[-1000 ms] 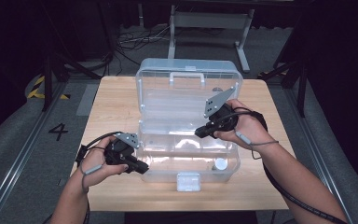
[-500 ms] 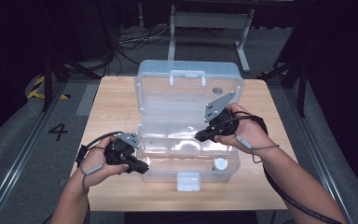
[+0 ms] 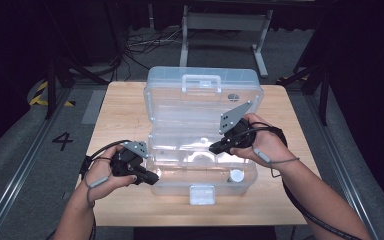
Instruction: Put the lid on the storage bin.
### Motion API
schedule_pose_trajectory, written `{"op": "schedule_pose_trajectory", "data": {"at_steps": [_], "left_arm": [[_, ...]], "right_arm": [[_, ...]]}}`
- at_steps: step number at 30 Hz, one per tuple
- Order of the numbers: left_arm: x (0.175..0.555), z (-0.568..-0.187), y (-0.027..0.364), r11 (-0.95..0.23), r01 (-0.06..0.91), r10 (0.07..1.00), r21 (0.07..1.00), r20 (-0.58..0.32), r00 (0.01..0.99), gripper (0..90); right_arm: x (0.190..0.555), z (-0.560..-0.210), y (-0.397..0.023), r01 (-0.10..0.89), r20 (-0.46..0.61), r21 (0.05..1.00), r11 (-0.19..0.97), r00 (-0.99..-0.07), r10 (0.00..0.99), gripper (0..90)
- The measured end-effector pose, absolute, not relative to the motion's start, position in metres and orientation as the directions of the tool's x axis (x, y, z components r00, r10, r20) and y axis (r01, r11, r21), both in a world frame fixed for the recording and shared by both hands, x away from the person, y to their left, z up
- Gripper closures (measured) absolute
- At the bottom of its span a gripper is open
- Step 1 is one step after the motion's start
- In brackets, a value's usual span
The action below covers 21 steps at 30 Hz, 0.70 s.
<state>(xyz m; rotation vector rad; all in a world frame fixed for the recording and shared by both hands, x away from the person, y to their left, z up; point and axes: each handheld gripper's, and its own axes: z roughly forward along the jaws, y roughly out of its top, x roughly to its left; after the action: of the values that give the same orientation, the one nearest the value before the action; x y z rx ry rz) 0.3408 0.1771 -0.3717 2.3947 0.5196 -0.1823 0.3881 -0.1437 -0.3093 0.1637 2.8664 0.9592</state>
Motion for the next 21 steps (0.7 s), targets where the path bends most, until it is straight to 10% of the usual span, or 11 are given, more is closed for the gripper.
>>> {"op": "schedule_pose_trajectory", "data": {"at_steps": [21], "left_arm": [[0.331, -0.319, 0.203, -0.462, 0.387, 0.400, 0.798, -0.203, 0.894, 89.5]], "right_arm": [[0.383, -0.312, -0.143, 0.069, -0.079, 0.607, 0.792, -0.986, 0.147, 88.1]]}}
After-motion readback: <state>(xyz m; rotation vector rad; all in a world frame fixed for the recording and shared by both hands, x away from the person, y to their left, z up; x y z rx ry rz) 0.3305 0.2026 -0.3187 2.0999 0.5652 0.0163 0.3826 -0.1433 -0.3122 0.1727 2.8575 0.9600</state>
